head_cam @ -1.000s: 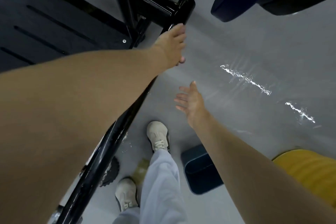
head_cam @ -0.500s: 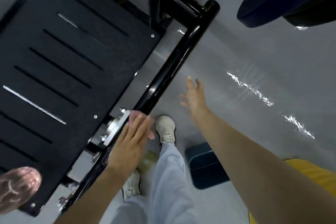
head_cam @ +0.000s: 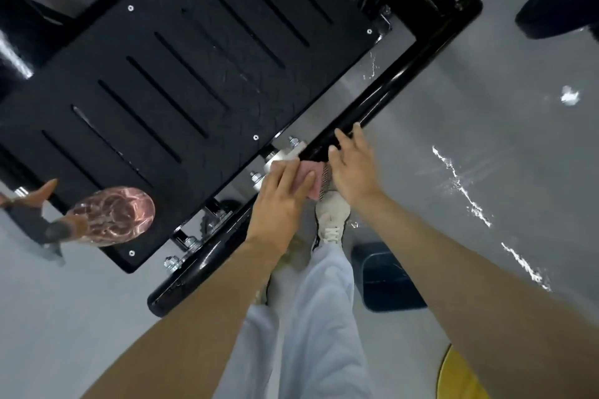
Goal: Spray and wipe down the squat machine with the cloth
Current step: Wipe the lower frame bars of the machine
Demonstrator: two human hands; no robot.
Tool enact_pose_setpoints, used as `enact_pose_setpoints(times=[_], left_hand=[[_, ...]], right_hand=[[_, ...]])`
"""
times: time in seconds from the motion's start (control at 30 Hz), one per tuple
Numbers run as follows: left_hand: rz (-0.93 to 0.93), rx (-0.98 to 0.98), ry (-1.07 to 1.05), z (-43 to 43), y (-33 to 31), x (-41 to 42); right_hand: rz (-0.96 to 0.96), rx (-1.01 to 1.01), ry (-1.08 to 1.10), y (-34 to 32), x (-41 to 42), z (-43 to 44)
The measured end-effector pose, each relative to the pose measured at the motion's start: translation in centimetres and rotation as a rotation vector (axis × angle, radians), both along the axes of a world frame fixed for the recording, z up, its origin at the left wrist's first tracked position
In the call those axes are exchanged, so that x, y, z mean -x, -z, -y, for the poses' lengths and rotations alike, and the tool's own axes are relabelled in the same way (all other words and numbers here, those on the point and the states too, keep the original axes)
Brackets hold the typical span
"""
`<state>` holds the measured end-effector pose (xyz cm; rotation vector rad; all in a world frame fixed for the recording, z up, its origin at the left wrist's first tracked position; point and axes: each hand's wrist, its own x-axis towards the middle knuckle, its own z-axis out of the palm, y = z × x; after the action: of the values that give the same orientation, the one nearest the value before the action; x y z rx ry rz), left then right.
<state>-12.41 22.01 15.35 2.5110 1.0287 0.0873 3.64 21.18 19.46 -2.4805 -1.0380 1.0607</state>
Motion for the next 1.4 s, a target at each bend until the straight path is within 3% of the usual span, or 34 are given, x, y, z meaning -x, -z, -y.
enact_pose_setpoints(times=[0.23,0.4,0.63,0.8,0.9,1.1,1.27,1.4], left_hand=[[-0.125,-0.073,-0.206,4.6,-0.5,12.9],[-0.200,-0.013,-0.416,4.4,0.1,8.5],[-0.200,0.001,-0.450,1.9,-0.7,-0.4],[-0.161,-0.055,-0.448,3.2,0.0,7.0],[-0.044,-0.083,-0.488,5.7,1.4,13.7],[0.061,-0.258,-0.213,9.7,1.8,20.8],[0.068,-0.207,-0.679,13.6,1.9,21.3],[0.175,-0.186,-0.983,13.3,2.2,18.4]], right_hand=[[0.239,0.156,-0.386,-0.2,3.9,3.9],[0.272,0.201,-0.592,0.0,5.4,5.1],[0.238,0.197,-0.593,0.4,5.2,3.9],[0.328,0.128,-0.641,0.2,6.0,3.8],[0.356,0.086,-0.711,0.2,7.0,4.6],[0.326,0.159,-0.780,0.2,10.4,6.8],[0.346,0.119,-0.846,0.2,12.0,6.7],[0.331,0.138,-0.803,0.0,12.7,6.3]])
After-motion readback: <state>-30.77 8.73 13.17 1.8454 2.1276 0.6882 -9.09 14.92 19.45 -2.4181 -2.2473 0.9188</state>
